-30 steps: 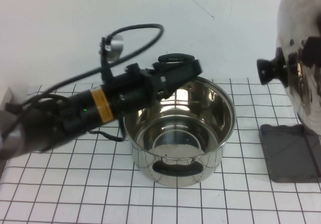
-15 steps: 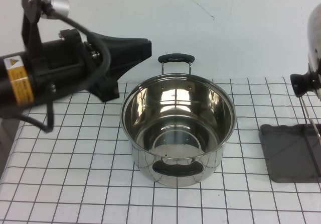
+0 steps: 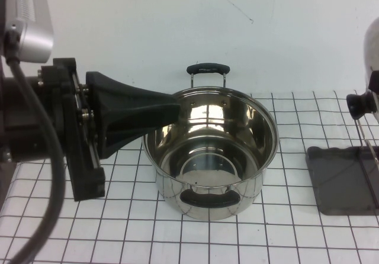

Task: Put pot lid on rack
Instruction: Place the pot lid on the pot rack

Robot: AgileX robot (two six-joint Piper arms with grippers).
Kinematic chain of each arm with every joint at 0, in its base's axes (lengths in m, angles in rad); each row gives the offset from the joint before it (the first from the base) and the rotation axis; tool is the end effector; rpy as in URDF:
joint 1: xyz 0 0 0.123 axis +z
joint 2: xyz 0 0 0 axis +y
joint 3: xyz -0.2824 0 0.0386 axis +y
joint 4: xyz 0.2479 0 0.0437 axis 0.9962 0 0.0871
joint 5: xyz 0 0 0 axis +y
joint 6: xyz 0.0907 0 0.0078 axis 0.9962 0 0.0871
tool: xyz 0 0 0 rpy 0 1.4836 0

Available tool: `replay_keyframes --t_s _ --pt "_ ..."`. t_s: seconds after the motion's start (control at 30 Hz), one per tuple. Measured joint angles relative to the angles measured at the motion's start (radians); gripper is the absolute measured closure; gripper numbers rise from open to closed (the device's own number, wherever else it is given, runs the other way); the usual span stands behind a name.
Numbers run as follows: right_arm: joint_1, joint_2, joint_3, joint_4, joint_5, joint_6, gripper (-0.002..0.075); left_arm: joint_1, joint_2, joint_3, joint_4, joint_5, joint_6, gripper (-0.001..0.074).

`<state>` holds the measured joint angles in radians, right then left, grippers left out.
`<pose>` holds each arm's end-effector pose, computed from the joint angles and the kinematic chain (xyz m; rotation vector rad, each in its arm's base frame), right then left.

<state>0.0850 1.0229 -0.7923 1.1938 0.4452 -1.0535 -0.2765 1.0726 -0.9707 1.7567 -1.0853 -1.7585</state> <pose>0.2125 0.0548 0.3440 -0.2656 1.8745 0.5172 0.1635 -0.1286 0.3923 1.0881 1.5185 -1.0548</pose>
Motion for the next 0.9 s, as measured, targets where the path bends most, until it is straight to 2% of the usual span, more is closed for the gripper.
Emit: replay_keyframes --t_s 0.9 --pt "0.000 0.235 0.000 0.003 -0.136 0.000 0.0704 0.000 -0.013 0.000 0.010 -0.015 -0.051 0.0737"
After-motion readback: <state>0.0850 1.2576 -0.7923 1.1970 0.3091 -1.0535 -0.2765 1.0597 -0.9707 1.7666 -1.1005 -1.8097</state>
